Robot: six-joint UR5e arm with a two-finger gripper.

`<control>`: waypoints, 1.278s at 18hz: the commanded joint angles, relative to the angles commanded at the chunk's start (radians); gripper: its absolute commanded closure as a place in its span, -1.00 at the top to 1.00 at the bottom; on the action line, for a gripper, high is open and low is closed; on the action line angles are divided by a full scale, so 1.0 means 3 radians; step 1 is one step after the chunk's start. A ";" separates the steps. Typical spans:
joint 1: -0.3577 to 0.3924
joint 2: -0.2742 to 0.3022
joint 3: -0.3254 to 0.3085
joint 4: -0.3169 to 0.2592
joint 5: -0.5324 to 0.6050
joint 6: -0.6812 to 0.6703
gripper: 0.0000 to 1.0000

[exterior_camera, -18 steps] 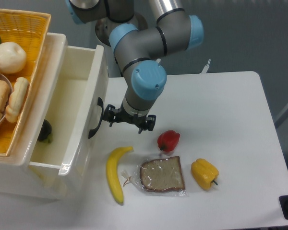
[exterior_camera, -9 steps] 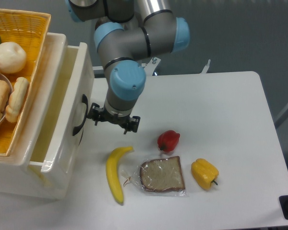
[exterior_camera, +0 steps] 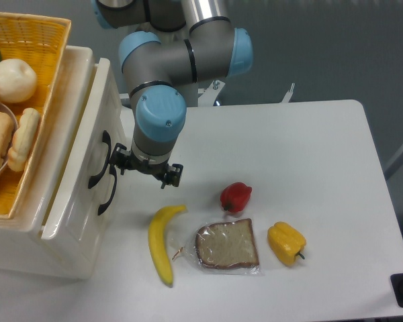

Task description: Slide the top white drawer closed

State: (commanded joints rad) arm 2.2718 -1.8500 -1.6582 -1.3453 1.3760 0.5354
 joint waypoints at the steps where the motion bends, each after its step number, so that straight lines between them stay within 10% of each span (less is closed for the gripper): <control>1: 0.0000 0.0000 0.0005 0.0005 -0.0041 -0.0010 1.00; 13: 0.0066 -0.0015 0.0015 0.0025 -0.0031 0.0036 1.00; 23: 0.0848 0.0112 0.0189 0.0021 0.0510 0.1211 1.00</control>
State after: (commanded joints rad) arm 2.5263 -1.8163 -1.6015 -1.3391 1.5291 0.8986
